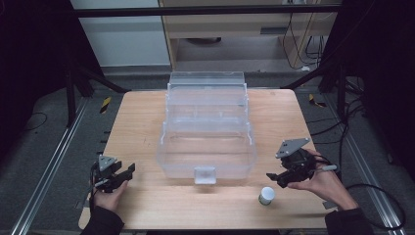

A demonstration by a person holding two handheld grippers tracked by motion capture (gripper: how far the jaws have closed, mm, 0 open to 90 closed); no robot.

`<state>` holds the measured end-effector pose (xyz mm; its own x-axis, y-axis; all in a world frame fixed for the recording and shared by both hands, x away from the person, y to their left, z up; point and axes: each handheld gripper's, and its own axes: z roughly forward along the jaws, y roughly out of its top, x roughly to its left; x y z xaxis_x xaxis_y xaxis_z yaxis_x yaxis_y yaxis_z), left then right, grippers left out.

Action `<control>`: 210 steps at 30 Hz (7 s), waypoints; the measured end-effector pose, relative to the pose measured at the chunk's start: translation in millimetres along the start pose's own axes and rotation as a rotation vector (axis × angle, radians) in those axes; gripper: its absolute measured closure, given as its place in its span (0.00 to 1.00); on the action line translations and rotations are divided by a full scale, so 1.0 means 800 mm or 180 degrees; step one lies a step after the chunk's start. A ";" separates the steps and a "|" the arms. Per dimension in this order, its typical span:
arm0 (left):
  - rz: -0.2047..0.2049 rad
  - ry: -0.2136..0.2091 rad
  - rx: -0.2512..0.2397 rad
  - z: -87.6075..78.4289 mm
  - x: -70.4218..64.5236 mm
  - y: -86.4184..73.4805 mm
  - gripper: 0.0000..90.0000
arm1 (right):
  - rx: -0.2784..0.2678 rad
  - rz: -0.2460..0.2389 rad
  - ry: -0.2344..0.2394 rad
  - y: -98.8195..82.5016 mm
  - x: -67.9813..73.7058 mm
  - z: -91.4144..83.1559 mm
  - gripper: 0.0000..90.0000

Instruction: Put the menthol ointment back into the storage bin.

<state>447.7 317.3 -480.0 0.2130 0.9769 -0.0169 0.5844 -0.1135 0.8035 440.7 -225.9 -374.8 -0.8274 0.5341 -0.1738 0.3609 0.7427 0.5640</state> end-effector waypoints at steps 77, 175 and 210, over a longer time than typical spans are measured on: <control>0.0045 -0.0026 0.0048 0.003 -0.002 0.000 0.49 | 0.1204 -0.1018 0.0792 -0.004 0.044 0.070 0.56; 0.0069 -0.0072 0.0067 0.005 -0.003 0.001 0.49 | 0.0805 -0.0884 0.0654 0.154 -0.036 0.069 0.56; 0.0073 -0.0071 0.0071 0.005 -0.004 0.001 0.49 | 0.0982 -0.0801 0.0729 0.122 -0.042 0.106 0.56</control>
<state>450.7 313.7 -482.0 0.2438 0.9698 -0.0121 0.5965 -0.1400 0.7903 540.2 -137.1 -382.8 -0.9670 0.2444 -0.0722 0.2191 0.9420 0.2542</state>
